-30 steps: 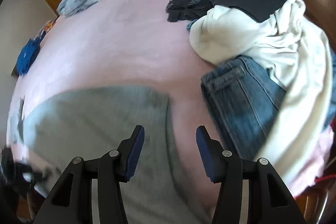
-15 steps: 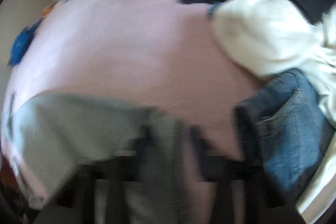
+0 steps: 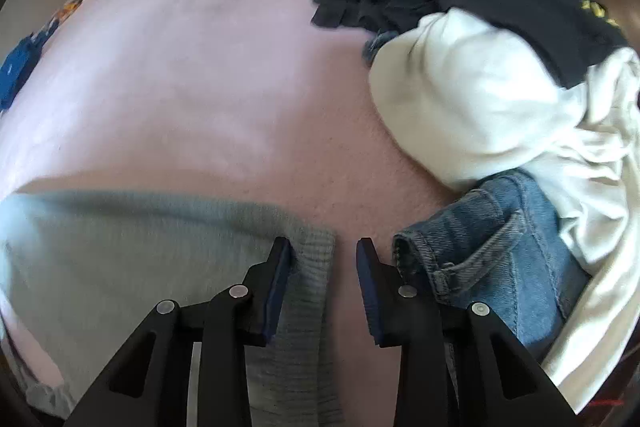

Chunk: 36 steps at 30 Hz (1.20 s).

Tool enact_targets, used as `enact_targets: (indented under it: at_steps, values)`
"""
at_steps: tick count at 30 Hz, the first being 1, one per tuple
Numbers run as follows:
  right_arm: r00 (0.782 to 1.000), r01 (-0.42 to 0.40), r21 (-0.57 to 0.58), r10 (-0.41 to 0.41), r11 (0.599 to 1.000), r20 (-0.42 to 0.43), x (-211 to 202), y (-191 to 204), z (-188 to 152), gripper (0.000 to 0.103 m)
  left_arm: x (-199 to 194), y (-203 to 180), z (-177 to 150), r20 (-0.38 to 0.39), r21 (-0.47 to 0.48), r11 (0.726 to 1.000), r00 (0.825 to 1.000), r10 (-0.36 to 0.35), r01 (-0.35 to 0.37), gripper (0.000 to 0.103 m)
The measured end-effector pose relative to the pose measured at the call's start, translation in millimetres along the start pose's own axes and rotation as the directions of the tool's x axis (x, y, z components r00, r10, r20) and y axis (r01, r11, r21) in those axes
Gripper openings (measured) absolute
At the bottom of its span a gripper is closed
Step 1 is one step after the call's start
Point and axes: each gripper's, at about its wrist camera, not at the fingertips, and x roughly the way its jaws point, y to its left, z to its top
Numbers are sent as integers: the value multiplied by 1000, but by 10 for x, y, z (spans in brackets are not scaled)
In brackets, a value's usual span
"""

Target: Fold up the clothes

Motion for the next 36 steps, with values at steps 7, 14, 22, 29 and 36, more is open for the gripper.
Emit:
enact_targets:
  at_steps: [7,14,22,29,36]
  values:
    - [998,-48,91,45,995,33,-328,-92,-59,46,-396,159,-117,62,-36,996,995,78,-76,10]
    - [975,-221,317,202,922,91,-606,-402,59,44,-790,547,-326,180,-205,967,966,187,-149,10]
    - [859,-512,-254,492,821,-143,-927,1900,-510,45,-1181,1084,-695,264,-467,855,887,379,-226,10]
    - [817,-576,-401,509,712,-270,-814,2934,-831,45,-1907,1807,-1044,406,-697,712,771,491,-87,24]
    - [815,-579,-430,495,693,-299,-838,3125,-896,46,-2490,2589,-1370,350,-862,505,660,665,-51,25]
